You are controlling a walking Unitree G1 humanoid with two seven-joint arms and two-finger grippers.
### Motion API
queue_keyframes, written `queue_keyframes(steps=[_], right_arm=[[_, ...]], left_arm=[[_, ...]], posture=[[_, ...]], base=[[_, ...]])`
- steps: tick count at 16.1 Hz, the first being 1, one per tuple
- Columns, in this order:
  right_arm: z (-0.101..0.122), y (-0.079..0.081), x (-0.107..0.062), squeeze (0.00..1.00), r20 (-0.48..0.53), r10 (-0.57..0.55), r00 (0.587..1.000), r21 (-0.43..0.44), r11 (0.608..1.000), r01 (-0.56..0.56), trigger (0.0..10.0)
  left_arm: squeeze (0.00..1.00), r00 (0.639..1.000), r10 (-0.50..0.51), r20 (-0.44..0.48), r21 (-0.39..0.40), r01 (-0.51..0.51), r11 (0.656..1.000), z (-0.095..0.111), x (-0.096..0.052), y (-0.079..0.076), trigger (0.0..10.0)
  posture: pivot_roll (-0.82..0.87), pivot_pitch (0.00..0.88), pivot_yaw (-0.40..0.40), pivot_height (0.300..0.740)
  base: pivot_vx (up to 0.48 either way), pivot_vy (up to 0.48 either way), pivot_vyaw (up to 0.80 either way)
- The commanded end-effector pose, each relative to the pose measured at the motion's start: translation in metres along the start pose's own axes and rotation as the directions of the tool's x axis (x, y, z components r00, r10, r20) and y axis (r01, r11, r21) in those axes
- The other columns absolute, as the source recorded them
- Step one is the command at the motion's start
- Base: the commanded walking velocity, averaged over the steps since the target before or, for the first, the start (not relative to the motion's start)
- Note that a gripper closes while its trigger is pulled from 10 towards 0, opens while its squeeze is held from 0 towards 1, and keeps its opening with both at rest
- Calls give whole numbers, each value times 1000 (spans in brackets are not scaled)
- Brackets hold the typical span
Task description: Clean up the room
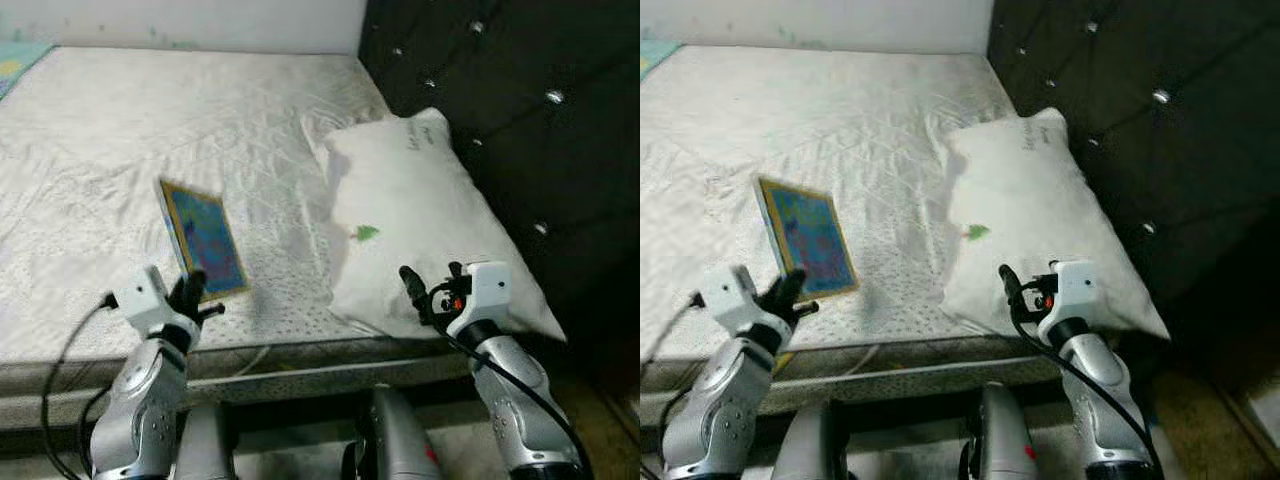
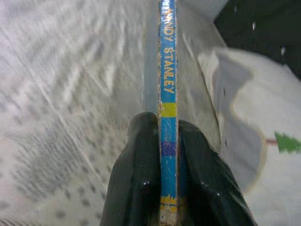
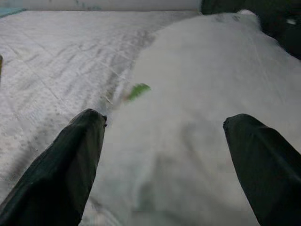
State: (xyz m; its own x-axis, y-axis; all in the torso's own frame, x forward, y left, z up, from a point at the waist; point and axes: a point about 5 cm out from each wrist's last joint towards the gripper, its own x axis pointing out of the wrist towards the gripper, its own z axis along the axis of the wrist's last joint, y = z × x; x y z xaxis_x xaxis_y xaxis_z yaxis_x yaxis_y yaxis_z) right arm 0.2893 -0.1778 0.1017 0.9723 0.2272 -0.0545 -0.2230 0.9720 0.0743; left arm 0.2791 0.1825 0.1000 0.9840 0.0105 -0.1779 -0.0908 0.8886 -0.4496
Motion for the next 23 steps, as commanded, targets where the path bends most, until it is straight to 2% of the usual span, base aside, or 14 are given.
queue_keyframes(steps=[1, 5, 7, 9, 11, 14, 15, 16, 23], right_arm=[[5, -5, -3, 0, 7, -6, 1000, -14, 1000, 6, 10000], [11, -17, -8, 0, 10, -28, 1000, -46, 999, 29, 10000], [14, -22, -12, 0, 7, -41, 999, -63, 997, 41, 10000], [15, -26, -14, 0, 4, -47, 999, -71, 996, 47, 10000], [16, -29, -14, 0, 0, -50, 999, -80, 996, 49, 10000], [20, -27, -14, 0, 5, -38, 999, -91, 995, 38, 10000], [23, -28, -14, 0, 10, -32, 999, -93, 995, 33, 10000], [24, -28, -15, 0, 11, -31, 999, -92, 995, 32, 10000], [30, -24, -20, 0, 17, -10, 1000, -90, 996, 11, 10000]], left_arm=[[0, 998, -59, -5, -32, 59, 998, 7, 7, -9, 10000], [0, 969, -150, -197, -106, 131, 986, -1, 28, -19, 10000], [0, 954, -182, -237, -169, 144, 975, 1, 34, -21, 10000], [0, 938, -204, -282, -177, 158, 971, -2, 36, -20, 10000], [0, 920, -210, -330, -188, 154, 970, -5, 41, -9, 10000], [0, 920, -231, -315, -207, 171, 963, 3, 48, -2, 10000], [0, 924, -264, -276, -253, 195, 948, 11, 52, 0, 10000], [0, 922, -268, -278, -267, 194, 944, 11, 53, 3, 10000], [0, 888, -273, -370, -340, 144, 929, -16, 53, 34, 10000]], posture=[[-47, 126, -67, 563], [-89, 138, -76, 563], [-103, 140, -79, 563], [-109, 140, -81, 563], [-117, 143, -92, 563], [-127, 140, -98, 563], [-134, 136, -100, 563], [-135, 134, -102, 563], [-151, 131, -110, 563]], base=[[0, 0, 0], [0, 0, 0], [0, 0, 0], [0, 0, 0], [0, 0, 0], [0, 0, 0], [0, 0, 0], [0, 0, 0], [0, 0, 0]])
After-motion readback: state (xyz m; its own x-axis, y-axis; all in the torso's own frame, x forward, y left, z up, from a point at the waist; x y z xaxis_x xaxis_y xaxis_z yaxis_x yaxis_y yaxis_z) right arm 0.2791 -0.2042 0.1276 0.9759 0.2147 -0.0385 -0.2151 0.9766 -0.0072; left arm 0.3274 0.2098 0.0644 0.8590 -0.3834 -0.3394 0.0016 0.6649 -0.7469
